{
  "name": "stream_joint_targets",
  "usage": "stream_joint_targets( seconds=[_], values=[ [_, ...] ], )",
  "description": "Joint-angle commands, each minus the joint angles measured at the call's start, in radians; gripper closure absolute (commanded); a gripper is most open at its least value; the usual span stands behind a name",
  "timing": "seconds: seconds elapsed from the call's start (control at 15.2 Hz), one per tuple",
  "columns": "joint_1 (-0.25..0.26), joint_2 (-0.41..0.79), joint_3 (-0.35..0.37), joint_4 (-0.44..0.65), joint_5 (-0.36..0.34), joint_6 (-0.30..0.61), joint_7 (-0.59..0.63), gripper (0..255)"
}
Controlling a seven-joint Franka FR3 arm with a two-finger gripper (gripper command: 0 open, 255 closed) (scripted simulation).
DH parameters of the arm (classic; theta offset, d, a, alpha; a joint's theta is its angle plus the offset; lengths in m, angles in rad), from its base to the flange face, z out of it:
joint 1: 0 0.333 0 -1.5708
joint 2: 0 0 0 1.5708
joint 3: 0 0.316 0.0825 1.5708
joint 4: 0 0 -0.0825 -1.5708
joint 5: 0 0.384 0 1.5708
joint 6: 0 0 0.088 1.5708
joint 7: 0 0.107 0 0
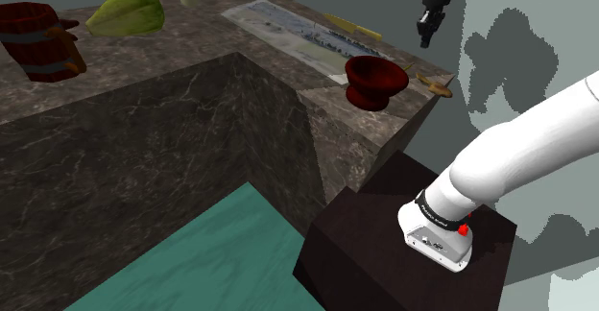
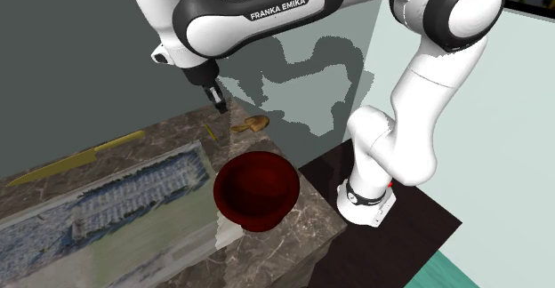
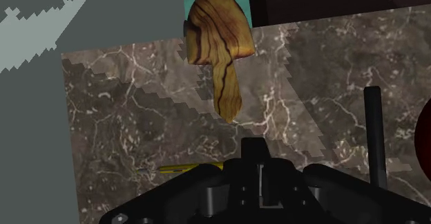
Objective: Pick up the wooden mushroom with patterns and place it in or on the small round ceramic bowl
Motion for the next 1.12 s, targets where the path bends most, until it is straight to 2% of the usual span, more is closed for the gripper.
stream_joint_targets(
  seconds=[0.0,0.07,0.33,0.59,1.06],
  values=[
    [0.000,0.000,0.000,0.000,0.000,0.000,0.000,255],
    [0.000,0.000,0.000,0.000,0.000,0.000,0.000,0],
    [-0.037,-0.157,-0.071,-0.213,-0.008,0.175,-0.112,0],
    [-0.068,-0.267,-0.179,-0.382,-0.012,0.341,-0.256,0],
    [-0.065,-0.244,-0.212,-0.451,-0.019,0.437,-0.266,0]
  ],
)
